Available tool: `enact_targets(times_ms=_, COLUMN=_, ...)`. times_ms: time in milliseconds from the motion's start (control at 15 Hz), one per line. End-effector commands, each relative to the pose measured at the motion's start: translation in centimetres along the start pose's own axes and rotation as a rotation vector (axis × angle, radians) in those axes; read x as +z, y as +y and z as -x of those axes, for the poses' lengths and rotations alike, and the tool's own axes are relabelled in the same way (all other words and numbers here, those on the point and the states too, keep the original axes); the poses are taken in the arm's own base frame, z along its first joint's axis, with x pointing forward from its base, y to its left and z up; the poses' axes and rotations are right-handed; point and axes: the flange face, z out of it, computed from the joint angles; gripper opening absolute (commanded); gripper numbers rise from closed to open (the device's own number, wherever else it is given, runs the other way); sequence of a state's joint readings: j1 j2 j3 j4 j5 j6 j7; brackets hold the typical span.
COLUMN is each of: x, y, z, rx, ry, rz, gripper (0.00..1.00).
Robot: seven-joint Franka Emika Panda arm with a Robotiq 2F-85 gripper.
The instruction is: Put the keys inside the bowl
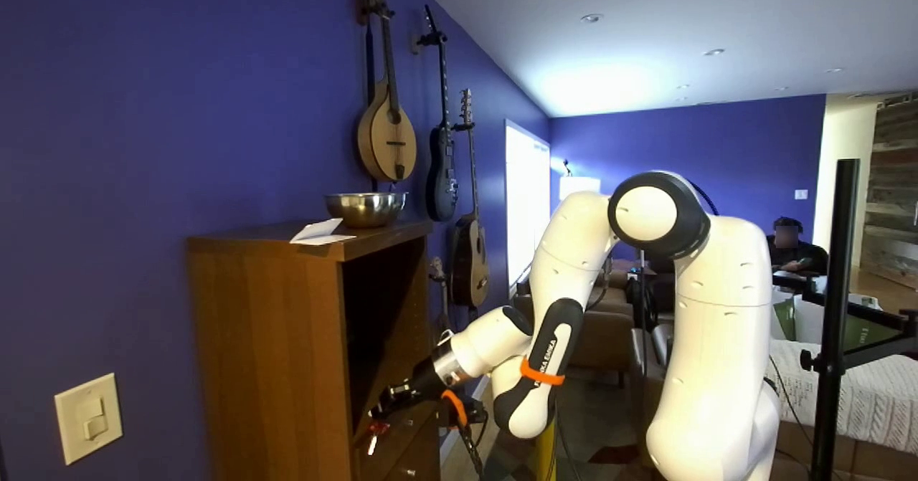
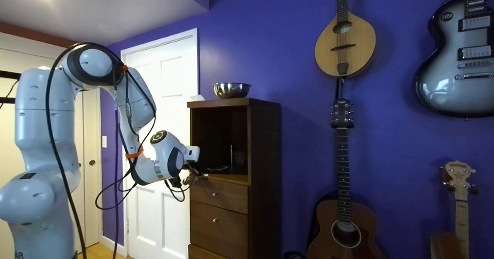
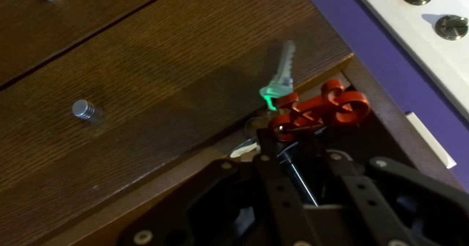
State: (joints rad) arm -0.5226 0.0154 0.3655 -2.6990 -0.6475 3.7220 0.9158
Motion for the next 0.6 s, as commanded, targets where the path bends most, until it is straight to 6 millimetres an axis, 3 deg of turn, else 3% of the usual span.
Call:
enact_targets(times_ms=0, x=-2.1, y=0.3, z=0.5, rx=-0.08, ry=-0.017, rz=0.055, gripper=0.06)
enact_targets(times_ms=133, x=-5.3, y=1.3, z=1.7, rx=-0.153, ry=-0.026, rz=0.124, gripper=0.06)
enact_targets(times_ms=267, x=-5.9, y=1.4, z=-1.4, rx=-0.246, ry=-0.014, rz=0.201, gripper=0.06)
enact_targets(times_ms=533, x=-11.7, y=0.2, z=-5.4, rx=-0.242, ry=0.16, rz=0.258, gripper=0.06)
